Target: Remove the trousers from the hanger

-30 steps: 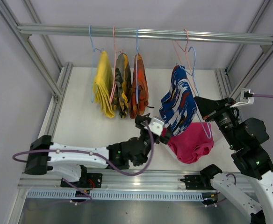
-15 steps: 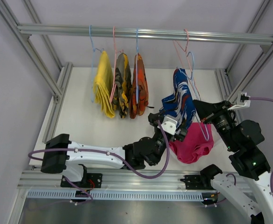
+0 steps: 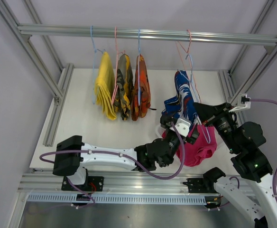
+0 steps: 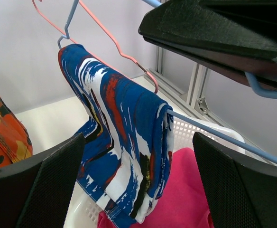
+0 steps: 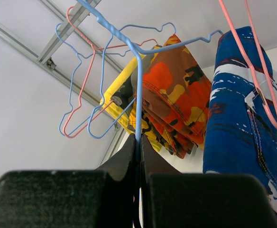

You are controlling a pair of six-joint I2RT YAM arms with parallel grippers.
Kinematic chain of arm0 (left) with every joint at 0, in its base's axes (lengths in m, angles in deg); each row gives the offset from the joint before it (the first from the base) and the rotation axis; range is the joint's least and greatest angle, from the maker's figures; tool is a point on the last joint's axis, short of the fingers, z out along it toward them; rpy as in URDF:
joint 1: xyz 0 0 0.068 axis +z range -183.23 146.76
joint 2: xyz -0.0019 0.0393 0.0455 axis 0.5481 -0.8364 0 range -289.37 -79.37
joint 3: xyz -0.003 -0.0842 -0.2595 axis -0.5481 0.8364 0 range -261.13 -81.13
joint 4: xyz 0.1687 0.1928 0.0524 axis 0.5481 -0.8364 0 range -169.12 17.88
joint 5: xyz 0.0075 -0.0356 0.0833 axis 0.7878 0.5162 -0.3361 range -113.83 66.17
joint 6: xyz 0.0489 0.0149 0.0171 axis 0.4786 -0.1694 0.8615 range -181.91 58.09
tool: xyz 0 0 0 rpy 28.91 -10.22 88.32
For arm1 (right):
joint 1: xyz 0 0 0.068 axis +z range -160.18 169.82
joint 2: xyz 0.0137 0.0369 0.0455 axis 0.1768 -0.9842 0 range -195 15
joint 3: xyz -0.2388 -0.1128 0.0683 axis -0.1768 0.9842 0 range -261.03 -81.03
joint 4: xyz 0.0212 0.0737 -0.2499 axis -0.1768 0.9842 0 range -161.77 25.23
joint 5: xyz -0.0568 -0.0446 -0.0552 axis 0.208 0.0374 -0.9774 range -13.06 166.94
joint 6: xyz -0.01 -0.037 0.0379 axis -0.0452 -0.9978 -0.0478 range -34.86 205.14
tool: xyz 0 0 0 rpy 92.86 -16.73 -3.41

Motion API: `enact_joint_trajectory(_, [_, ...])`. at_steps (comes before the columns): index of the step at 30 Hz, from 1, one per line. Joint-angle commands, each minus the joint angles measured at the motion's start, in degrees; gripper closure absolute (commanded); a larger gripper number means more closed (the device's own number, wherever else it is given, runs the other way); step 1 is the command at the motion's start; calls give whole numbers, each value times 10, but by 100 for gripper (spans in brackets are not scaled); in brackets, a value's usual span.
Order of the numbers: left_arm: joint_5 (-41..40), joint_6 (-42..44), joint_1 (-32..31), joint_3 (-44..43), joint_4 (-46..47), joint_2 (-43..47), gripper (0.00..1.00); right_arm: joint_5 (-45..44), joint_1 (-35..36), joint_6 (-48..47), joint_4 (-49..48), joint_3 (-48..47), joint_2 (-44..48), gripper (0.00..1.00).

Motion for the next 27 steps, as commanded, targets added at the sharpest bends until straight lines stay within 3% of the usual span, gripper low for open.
enact_joint_trajectory(1, [10, -28, 10, -24, 10, -10, 1, 20, 3, 10, -62, -4, 7, 100])
enact_joint_trajectory(13, [8, -82, 49, -36, -18, -32, 1, 44, 4, 10, -51, -10, 22, 100])
enact_joint_trajectory(27, [0, -79, 73, -57, -22, -66, 1, 49, 3, 6, -27, -8, 54, 100])
